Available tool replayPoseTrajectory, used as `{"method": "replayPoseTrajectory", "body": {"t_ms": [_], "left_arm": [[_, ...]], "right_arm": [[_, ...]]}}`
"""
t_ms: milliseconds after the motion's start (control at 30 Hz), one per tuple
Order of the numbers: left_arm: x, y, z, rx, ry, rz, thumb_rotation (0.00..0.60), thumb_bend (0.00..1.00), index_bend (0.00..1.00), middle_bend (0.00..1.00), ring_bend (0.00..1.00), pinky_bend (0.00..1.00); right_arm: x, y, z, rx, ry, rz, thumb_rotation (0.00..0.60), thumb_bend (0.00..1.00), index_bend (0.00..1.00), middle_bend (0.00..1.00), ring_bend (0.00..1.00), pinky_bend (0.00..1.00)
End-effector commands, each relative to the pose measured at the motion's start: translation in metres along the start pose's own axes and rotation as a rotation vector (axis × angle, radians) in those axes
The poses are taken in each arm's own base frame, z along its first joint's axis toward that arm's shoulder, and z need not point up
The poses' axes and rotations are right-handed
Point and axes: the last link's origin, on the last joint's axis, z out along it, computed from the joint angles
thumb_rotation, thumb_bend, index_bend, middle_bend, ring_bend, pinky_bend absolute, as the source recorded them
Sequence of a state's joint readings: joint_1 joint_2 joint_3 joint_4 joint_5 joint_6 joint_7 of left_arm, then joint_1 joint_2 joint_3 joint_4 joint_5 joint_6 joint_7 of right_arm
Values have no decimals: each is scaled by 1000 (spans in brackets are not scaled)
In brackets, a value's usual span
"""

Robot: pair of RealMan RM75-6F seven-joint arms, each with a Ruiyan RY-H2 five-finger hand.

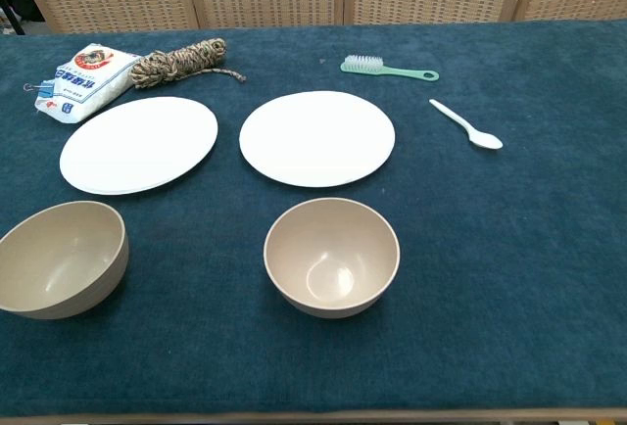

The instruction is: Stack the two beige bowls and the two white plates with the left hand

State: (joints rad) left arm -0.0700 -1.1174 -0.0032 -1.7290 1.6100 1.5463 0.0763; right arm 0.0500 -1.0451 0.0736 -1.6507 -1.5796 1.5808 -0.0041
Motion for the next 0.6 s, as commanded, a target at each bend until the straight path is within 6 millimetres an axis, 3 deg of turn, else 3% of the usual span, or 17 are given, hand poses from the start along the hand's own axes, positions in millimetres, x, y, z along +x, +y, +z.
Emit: {"method": "replayPoseTrajectory", "body": {"t_ms": [33, 333, 500, 600], "left_arm": [[0, 1, -1, -1, 1, -1, 600, 39, 0, 0, 0, 0], [-7, 6, 0, -27, -37, -3, 600, 38, 0, 0, 0, 0], [-14, 31, 15, -161, -102, -20, 600, 38, 6, 0, 0, 0], [-20, 57, 30, -292, -152, -8, 600, 42, 27, 0, 0, 0]], "right_arm": [[0, 0, 0, -5, 2, 2, 600, 0, 8, 0, 0, 0], [3, 1, -1, -14, 4, 18, 600, 0, 9, 0, 0, 0], [4, 3, 0, -20, 0, 26, 600, 0, 12, 0, 0, 0], [3, 2, 1, -19, -4, 26, 600, 0, 14, 0, 0, 0]]}}
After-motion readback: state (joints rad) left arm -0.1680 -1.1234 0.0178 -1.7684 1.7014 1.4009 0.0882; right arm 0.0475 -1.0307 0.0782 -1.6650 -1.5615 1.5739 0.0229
